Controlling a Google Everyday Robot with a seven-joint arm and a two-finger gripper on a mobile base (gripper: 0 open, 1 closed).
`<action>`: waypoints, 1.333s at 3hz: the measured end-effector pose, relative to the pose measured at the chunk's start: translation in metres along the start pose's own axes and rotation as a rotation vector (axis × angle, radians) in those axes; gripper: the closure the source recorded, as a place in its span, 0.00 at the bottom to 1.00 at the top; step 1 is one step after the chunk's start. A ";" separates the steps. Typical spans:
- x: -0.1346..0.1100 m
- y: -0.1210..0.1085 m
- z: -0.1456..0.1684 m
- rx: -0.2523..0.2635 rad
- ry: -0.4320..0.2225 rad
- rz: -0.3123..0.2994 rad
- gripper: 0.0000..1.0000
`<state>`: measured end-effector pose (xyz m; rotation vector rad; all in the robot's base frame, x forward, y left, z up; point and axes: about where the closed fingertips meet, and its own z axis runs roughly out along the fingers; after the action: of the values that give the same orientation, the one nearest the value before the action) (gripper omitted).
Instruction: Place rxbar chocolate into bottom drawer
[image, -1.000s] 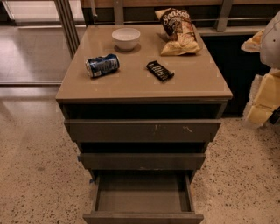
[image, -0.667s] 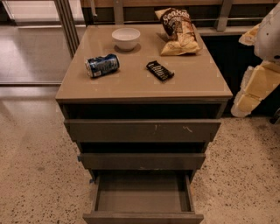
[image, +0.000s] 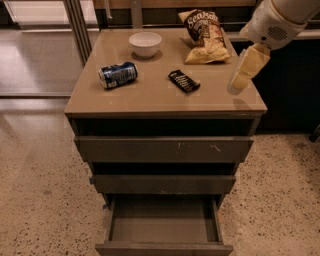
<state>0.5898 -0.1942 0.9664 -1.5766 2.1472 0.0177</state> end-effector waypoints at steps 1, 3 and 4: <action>-0.039 -0.048 0.045 -0.038 -0.104 0.006 0.00; -0.027 -0.046 0.053 -0.018 -0.135 0.090 0.00; -0.025 -0.048 0.085 -0.042 -0.177 0.156 0.00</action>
Offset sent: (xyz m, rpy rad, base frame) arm 0.0442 0.0247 -0.0120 0.0696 0.0169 0.0315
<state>0.6699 -0.1635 0.9130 -1.3714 2.1358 0.2446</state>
